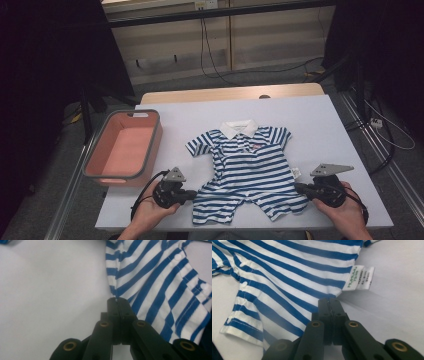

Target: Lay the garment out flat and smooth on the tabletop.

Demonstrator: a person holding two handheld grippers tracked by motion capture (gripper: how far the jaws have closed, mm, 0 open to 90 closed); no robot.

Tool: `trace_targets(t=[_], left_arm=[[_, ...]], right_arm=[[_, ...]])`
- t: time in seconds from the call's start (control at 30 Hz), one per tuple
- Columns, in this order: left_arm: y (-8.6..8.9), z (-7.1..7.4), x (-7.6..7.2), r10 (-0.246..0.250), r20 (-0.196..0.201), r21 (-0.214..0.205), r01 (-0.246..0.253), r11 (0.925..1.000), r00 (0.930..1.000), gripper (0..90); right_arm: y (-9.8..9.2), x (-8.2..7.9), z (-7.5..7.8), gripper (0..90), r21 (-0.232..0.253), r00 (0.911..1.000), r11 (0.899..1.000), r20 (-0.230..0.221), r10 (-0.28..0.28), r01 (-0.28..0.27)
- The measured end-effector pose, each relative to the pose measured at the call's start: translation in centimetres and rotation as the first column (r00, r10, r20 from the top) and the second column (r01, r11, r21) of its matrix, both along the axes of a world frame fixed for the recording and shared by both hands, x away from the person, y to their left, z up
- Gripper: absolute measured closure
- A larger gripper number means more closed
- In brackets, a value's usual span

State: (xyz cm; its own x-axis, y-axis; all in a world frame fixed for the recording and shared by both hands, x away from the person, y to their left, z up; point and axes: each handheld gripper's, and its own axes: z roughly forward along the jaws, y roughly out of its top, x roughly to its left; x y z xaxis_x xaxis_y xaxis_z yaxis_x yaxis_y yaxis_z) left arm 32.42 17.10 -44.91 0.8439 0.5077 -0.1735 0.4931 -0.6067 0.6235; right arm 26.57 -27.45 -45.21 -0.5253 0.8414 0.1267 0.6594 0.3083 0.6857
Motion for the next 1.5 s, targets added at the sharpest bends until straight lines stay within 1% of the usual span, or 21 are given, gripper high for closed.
trace_targets(t=[0.07,0.13,0.23,0.3,0.4,0.47,0.53,0.6,0.7,0.8,0.93,1.0,1.1,1.17,1.23,1.27,1.3,1.37,1.4,1.43,1.5], left_arm=[[0.4,-0.1,-0.3,0.006,-0.006,-0.014,-0.007,0.9999,1.0,89.9],[0.3,0.0,-0.3,0.013,-0.006,-0.013,-0.013,0.9998,0.9999,88.7],[-0.2,0.0,0.0,0.025,0.006,-0.01,-0.025,0.9996,0.9997,75.8],[-0.7,0.1,0.3,0.034,0.025,-0.012,-0.034,0.9993,0.9991,71.8],[-1.6,0.5,1.0,0.043,0.062,-0.006,-0.042,0.9991,0.9971,59.9],[-2.1,0.8,1.7,0.036,0.055,-0.007,-0.036,0.9993,0.9978,57.2],[-2.3,1.3,2.3,0.045,0.072,-0.004,-0.045,0.999,0.9964,54.4],[-2.3,1.7,2.9,0.06,0.07,-0.024,-0.059,0.998,0.9957,54.2],[-3.0,1.4,3.6,0.059,0.068,-0.012,-0.058,0.9982,0.9959,54.1],[-4.0,1.0,3.8,0.031,0.089,0.018,-0.032,0.9993,0.9956,51.1],[-4.8,1.3,4.1,0.02,0.106,0.013,-0.022,0.9997,0.9942,48.5],[-5.1,1.5,4.2,0.019,0.112,0.011,-0.02,0.9997,0.9935,48.3],[-5.2,1.0,4.4,0.015,0.117,0.02,-0.018,0.9996,0.993,49.4],[-5.3,0.6,4.4,-0.002,0.127,0.04,-0.004,0.9992,0.9919,53.6],[-5.4,0.3,4.4,-0.016,0.134,0.06,0.008,0.9982,0.9908,63.8],[-5.3,0.2,4.4,-0.009,0.128,0.049,0.002,0.9988,0.9917,66.8],[-5.3,0.2,4.4,-0.003,0.114,0.044,-0.002,0.999,0.9935,73.8],[-5.1,0.0,4.4,0.003,0.107,0.049,-0.008,0.9988,0.9942,84.8],[-5.0,0.0,4.3,0.008,0.107,0.055,-0.014,0.9984,0.9942,88.4],[-4.9,-0.1,4.4,-0.001,0.104,0.049,-0.004,0.9988,0.9946,88.7],[-4.6,0.0,4.4,0.0,0.108,0.065,-0.007,0.9979,0.9941,89.1]], right_arm=[[0.2,-0.1,0.0,89.7,0.002,0.9999,1.0,-0.009,0.01,-0.01],[0.4,-0.1,-0.1,87.1,-0.001,0.9997,1.0,-0.017,0.016,-0.016],[0.3,0.1,-0.1,76.0,0.008,0.9999,1.0,-0.008,0.01,-0.01],[0.1,0.3,0.0,67.4,0.018,0.9999,1.0,0.011,-0.004,0.003],[0.1,0.9,0.2,61.0,0.026,0.9994,1.0,0.032,-0.013,0.013],[0.3,1.4,0.3,59.2,0.019,0.9989,1.0,0.043,-0.018,0.017],[0.5,2.0,0.3,56.5,0.017,0.9987,1.0,0.045,-0.025,0.024],[0.6,2.5,0.4,56.5,0.011,0.9984,0.999,0.046,-0.032,0.031],[0.6,3.3,0.4,58.0,0.005,0.9988,0.999,0.035,-0.034,0.034],[0.8,4.4,0.5,60.4,-0.024,0.9993,0.999,0.02,-0.033,0.034],[1.3,5.7,1.0,63.7,-0.034,0.9989,0.999,0.026,-0.039,0.04],[1.5,6.1,0.6,65.7,-0.021,0.9986,0.999,0.024,-0.046,0.047],[1.6,6.2,-0.6,68.8,-0.025,0.9987,0.998,0.012,-0.049,0.05],[1.5,6.1,-0.4,74.7,-0.028,0.9992,0.999,0.009,-0.038,0.038],[1.5,5.9,-0.6,78.2,-0.017,0.9989,0.999,0.01,-0.045,0.045],[1.5,5.7,-0.7,81.4,-0.021,0.9989,0.999,0.016,-0.045,0.045],[1.5,5.6,-0.6,85.2,-0.021,0.9992,0.999,0.013,-0.038,0.038],[1.6,5.3,-0.6,87.2,-0.017,0.9996,1.0,0.008,-0.026,0.026],[1.6,5.1,-0.6,87.6,-0.015,0.9998,1.0,0.005,-0.021,0.021],[1.5,5.0,-0.6,87.9,-0.014,0.9999,1.0,0.001,-0.016,0.016],[1.5,4.6,-0.5,88.5,-0.011,0.9999,1.0,-0.003,-0.013,0.012]])
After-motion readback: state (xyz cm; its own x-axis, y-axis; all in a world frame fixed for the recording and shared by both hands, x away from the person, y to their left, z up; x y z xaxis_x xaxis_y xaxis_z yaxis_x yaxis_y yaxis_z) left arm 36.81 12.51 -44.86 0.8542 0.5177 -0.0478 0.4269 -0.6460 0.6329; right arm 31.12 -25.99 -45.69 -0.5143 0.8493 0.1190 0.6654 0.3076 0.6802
